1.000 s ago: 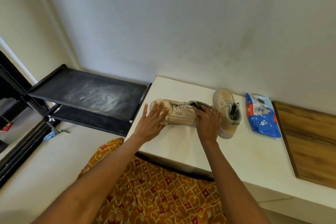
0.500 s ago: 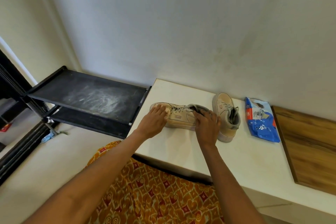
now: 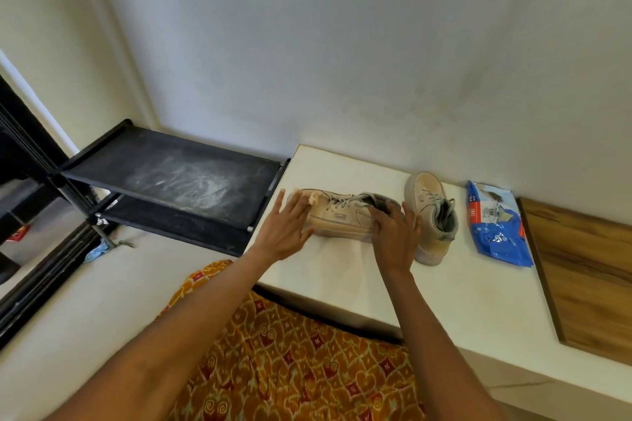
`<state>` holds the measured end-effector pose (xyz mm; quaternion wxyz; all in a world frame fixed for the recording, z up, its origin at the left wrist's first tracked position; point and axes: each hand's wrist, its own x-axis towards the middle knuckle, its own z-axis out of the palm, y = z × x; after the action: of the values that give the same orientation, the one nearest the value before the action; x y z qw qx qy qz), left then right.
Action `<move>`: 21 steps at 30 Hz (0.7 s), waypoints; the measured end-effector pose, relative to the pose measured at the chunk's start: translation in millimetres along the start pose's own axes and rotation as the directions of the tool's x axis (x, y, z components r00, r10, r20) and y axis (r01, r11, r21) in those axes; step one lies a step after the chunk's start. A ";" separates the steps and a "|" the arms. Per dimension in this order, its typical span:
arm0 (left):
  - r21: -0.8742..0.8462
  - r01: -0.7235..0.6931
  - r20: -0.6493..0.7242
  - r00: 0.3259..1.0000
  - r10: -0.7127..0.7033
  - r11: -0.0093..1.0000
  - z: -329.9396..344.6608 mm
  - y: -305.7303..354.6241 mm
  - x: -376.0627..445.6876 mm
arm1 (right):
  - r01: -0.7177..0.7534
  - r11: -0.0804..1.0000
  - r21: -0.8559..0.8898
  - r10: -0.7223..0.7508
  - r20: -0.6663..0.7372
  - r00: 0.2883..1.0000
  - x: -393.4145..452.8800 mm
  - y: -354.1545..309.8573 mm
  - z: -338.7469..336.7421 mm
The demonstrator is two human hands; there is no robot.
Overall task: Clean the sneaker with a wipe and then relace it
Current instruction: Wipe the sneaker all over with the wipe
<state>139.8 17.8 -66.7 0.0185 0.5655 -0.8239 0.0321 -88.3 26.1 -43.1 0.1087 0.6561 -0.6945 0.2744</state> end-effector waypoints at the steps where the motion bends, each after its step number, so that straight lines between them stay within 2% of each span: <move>1: 0.013 0.031 0.007 1.000 -0.031 0.999 -1.3 -6.6 2.9 | -0.002 1.000 -0.006 0.002 0.001 1.000 0.1 -0.8 -0.3; 3: 0.002 0.053 0.014 0.998 -0.053 0.999 -2.9 -12.1 5.4 | -0.007 1.000 -0.009 0.007 0.003 1.000 0.3 -2.5 -1.9; 6: -0.132 -0.001 0.050 0.999 0.008 0.991 -0.5 4.6 5.3 | -0.024 1.000 0.000 0.024 0.021 0.999 0.9 -5.9 -3.1; 9: -0.322 0.061 0.064 0.997 -0.043 0.945 3.4 36.4 9.4 | -0.022 1.000 -0.007 0.022 0.024 0.999 1.0 -7.3 -4.0; 11: -0.353 0.095 0.085 0.994 -0.070 0.931 1.5 46.1 11.2 | -0.023 1.000 -0.015 0.023 0.027 0.999 1.3 -7.9 -4.2; 13: -0.287 0.076 0.070 0.996 -0.058 0.955 0.4 41.3 11.5 | -0.020 1.000 -0.015 0.021 0.033 0.999 0.9 -7.3 -4.9; 16: -0.060 0.032 0.038 0.999 -0.030 0.998 -0.9 24.6 12.9 | -0.008 0.999 -0.035 0.009 0.035 0.999 2.4 -5.6 -6.1; 18: 0.003 0.086 0.045 0.995 -0.086 0.996 -3.8 14.9 13.1 | 0.001 0.999 -0.051 0.001 0.043 0.999 2.7 -4.4 -6.5; 21: -0.001 0.192 0.078 0.979 -0.191 0.981 -6.5 7.7 15.5 | -0.010 0.999 -0.049 0.012 0.044 0.999 1.9 -6.5 -6.9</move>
<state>127.0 6.6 -59.5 -0.0078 0.6429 -0.7659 0.0046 -83.7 28.2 -34.9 0.1078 0.6553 -0.7069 0.2433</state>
